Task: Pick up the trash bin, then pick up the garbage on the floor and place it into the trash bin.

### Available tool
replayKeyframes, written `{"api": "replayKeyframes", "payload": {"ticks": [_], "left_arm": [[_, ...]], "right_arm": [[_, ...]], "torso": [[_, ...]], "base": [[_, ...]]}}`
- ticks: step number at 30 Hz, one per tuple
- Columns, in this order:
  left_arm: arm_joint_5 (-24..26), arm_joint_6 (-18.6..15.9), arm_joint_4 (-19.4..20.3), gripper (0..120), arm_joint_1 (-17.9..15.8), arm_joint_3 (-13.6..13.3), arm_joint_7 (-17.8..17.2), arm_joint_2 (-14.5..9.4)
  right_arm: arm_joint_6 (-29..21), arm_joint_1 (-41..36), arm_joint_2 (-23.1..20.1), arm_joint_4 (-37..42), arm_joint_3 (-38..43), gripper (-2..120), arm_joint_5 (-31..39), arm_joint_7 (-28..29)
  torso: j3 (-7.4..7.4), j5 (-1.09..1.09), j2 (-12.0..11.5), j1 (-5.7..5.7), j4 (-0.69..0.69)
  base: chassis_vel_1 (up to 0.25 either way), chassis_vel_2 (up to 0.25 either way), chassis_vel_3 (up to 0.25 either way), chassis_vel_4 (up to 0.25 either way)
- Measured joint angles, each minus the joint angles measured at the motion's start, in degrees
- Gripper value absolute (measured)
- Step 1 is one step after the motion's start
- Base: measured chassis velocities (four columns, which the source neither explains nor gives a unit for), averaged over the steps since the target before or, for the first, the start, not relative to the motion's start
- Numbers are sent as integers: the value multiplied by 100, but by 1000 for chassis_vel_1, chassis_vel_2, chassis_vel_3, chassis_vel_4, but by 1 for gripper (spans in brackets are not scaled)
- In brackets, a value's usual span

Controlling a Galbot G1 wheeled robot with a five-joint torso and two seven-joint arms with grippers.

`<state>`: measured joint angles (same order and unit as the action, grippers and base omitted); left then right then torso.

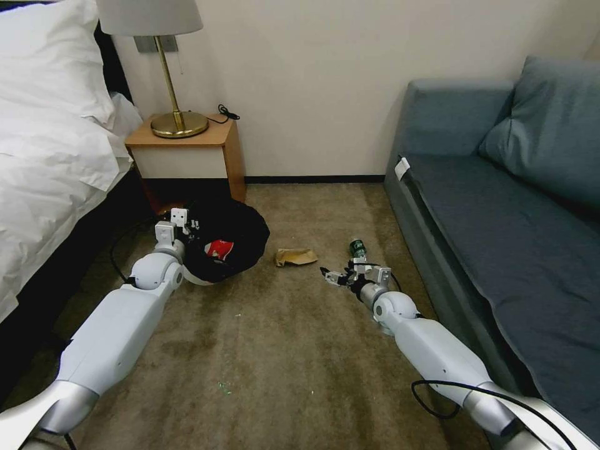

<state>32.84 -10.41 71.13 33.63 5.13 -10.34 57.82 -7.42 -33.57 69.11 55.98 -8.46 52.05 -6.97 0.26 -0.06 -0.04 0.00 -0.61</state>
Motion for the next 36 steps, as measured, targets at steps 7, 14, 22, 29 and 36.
{"api": "replayKeyframes", "payload": {"ticks": [7, 14, 22, 29, 36], "left_arm": [[1, -4, 21, 5, 16, 1, -1, -2], [3, -6, -8, 5, -19, -6, 9, 8], [-6, -4, -63, 5, -40, -12, 41, 39], [-16, -1, -49, 5, -13, -13, 46, 55], [-16, 0, -10, 5, 2, -14, 31, 46]], "right_arm": [[15, -9, -18, -12, 19, 100, -19, -15], [27, -11, -9, -35, 25, 100, -34, -26], [40, -11, 18, -88, 30, 100, -75, -32], [61, -27, 20, -126, 35, 100, -122, -53], [96, -23, 35, -190, 54, 100, -175, -89]], "torso": [[0, 1, 0, 0, 1], [0, 1, 0, 0, 1], [0, 0, 0, 0, 0], [0, 0, 0, 0, 1], [0, 0, 0, 0, 1]], "base": [[-72, 67, 77, -76], [-66, 88, 83, -80], [-101, 92, 98, -101], [-103, 101, 95, -105], [-88, 99, 92, -104]]}}
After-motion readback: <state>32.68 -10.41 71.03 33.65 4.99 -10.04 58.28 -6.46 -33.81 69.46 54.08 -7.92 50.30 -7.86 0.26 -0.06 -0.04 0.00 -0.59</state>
